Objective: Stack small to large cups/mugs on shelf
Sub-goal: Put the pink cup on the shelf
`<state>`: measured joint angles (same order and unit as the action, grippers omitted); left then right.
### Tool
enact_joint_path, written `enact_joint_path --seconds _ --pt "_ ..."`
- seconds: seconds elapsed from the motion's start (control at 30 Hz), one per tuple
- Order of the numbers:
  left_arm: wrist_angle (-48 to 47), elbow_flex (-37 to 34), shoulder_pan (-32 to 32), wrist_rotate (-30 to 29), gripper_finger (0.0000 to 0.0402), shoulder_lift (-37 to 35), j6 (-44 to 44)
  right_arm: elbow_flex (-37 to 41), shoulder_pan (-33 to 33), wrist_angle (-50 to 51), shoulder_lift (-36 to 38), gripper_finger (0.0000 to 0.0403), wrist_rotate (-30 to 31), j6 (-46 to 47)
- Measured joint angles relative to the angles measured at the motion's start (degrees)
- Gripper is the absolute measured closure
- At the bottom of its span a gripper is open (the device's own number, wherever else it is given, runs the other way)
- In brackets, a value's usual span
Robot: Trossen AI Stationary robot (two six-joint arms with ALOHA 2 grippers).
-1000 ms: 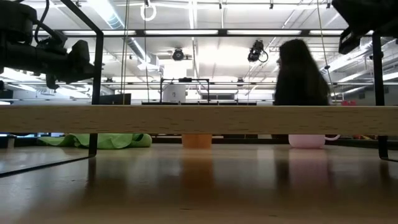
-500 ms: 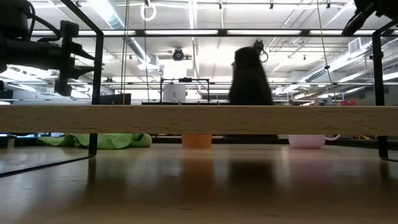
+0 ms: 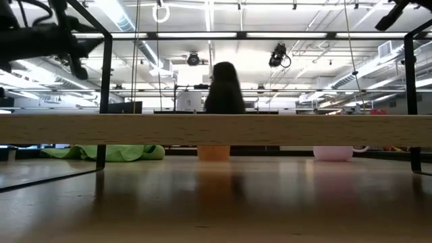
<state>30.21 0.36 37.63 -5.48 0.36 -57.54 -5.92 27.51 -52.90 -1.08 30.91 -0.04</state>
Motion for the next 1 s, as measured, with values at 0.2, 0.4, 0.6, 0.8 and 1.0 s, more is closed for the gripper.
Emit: enact_joint_path --seconds 0.2,0.4,0.6,0.8,1.0 --pt "2.91 0.0 0.0 0.88 0.0334 0.0 4.24 -7.26 -0.02 2.76 0.0 0.0345 5.59 -1.71" --pt "2.97 0.0 0.01 1.37 0.0332 0.0 4.22 -15.18 0.0 13.51 -1.18 0.0345 5.74 0.35" --pt "8.0 0.74 0.02 4.08 0.0339 -0.01 5.32 -22.58 0.0 15.14 -9.64 0.0345 8.38 -1.74" --pt "8.98 6.93 0.02 6.4 0.0356 0.0 12.57 -32.03 -0.02 20.85 -19.39 0.0345 18.54 -5.8" --pt "3.18 13.26 0.02 7.15 0.0362 0.42 16.53 -43.38 -0.02 36.63 -27.02 0.0345 26.66 -5.97"
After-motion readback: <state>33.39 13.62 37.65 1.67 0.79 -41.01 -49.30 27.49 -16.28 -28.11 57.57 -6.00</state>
